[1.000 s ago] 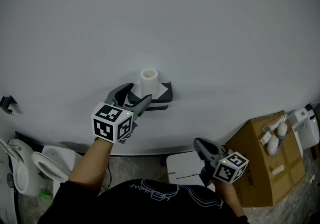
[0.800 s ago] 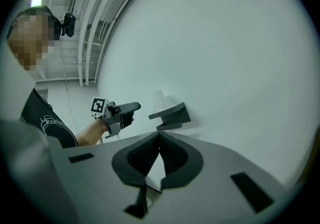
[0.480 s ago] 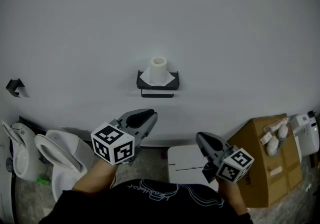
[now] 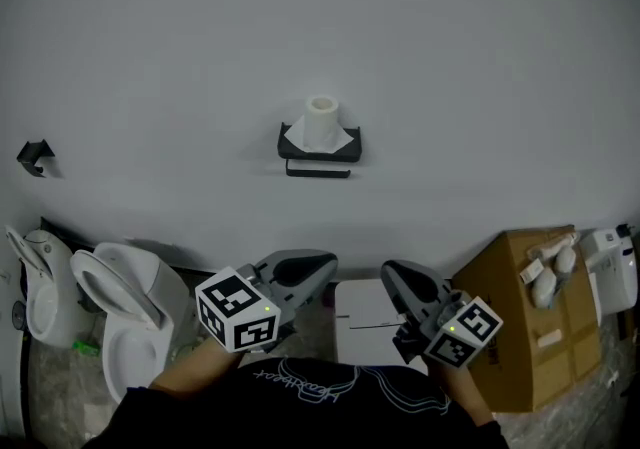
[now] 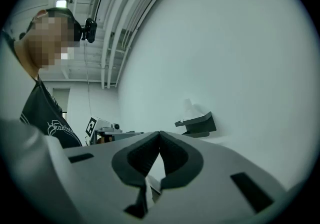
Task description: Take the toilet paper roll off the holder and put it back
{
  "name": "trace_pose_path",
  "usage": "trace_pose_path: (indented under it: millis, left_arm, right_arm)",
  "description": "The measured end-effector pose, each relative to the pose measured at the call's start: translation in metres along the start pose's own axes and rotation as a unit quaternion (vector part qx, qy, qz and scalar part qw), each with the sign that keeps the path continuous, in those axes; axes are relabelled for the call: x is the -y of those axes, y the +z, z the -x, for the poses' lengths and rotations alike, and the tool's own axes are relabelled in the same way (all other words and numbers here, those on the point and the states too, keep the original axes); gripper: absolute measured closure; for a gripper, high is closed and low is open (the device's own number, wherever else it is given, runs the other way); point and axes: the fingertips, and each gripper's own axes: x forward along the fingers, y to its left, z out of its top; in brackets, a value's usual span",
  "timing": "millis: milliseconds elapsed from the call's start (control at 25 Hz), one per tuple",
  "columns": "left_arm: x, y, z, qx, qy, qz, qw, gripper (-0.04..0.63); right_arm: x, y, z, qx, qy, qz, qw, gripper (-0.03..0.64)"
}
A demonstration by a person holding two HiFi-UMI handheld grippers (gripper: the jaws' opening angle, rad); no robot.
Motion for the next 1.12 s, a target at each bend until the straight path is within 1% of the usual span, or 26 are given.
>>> trace_pose_path:
  millis: [80,240,440,760,1120]
  left_arm:
    - [0.002,0.000,0.001,0.006,0.003,0.004,1.0000,0.589]
    - [-0.001,0.002,0.002,0.016,0.017,0.006,0.9997,0.591]
    - [-0.002,0.002,0.002,0.020,0.029,0.009,0.9993,0.589]
    - [0.005,-0.003,-0.005,0.013,0.029,0.009,0.9995,0.589]
    - [0.013,-0.001,0.009,0.024,0.047,0.002,0.9986,0.591]
  right_arm:
    - [-0.004,-0.002,0.001,-0.008,0.005,0.011,1.000,0.613]
    - [-0.003,-0.005,0.003,-0.017,0.000,0.022,1.000,0.614]
    - [0.002,-0.006,0.011,-0.020,-0.009,0.020,1.000,0.612]
    - [0.007,-0.009,0.021,-0.021,-0.015,0.013,1.000,0.614]
    - [-0.007,-0.012,0.029,-0.016,-0.008,0.011,1.000,0.614]
